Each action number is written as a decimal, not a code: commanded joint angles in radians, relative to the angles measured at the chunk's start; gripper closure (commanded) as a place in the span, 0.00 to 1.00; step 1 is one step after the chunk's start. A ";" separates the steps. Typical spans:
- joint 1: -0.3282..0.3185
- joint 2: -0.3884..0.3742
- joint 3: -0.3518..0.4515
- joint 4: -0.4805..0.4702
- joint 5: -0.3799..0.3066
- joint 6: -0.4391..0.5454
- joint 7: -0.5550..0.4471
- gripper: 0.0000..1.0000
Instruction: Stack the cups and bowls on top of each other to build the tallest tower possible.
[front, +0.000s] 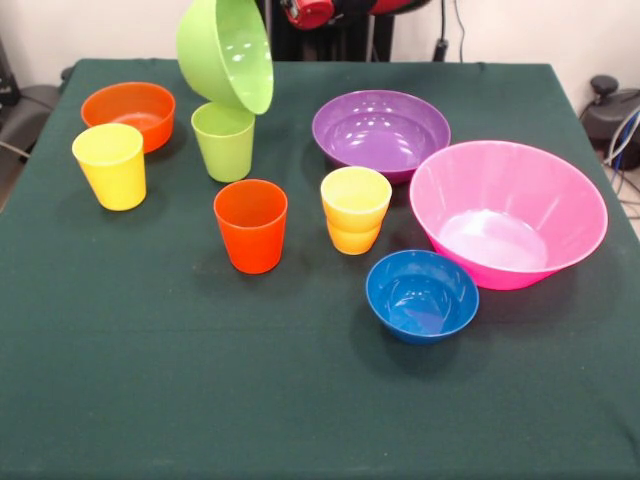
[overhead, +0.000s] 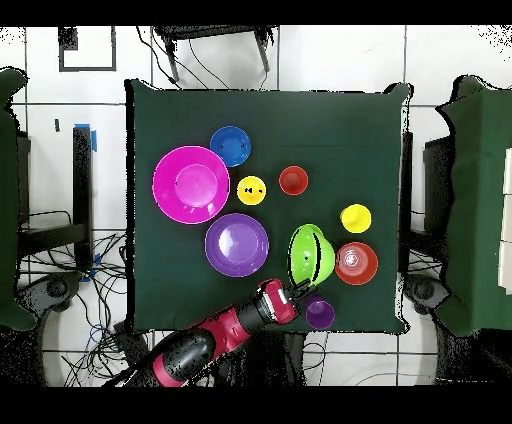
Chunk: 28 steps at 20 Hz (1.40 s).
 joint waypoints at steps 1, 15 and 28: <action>0.010 0.090 0.040 -0.248 0.076 0.105 0.216 1.00; 0.024 0.021 0.085 -0.209 0.028 0.074 0.162 1.00; 0.060 -0.079 0.139 -0.166 -0.039 0.095 0.104 1.00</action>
